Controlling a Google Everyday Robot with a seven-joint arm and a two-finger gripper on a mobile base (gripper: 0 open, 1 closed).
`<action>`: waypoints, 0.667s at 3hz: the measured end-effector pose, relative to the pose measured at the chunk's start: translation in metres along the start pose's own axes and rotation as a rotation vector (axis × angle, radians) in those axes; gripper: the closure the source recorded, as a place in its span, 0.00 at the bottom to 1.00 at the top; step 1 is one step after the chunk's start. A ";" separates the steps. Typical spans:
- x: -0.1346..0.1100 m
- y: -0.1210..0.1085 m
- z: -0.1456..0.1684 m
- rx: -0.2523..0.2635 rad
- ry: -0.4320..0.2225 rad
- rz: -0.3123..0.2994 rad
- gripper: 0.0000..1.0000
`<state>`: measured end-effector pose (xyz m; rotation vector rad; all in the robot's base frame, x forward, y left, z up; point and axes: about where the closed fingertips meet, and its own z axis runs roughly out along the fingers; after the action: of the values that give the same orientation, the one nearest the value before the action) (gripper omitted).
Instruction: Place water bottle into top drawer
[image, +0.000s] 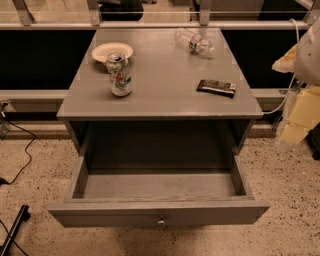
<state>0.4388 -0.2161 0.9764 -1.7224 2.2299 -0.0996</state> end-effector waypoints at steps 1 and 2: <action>0.000 0.000 0.000 0.000 0.000 0.000 0.00; -0.031 -0.042 0.020 0.035 -0.024 -0.059 0.00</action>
Offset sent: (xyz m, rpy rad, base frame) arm 0.1454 0.0564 -0.0089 -0.0104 -0.1207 0.1533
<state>0.4906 -0.1955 0.9743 -1.7624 2.1480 -0.1308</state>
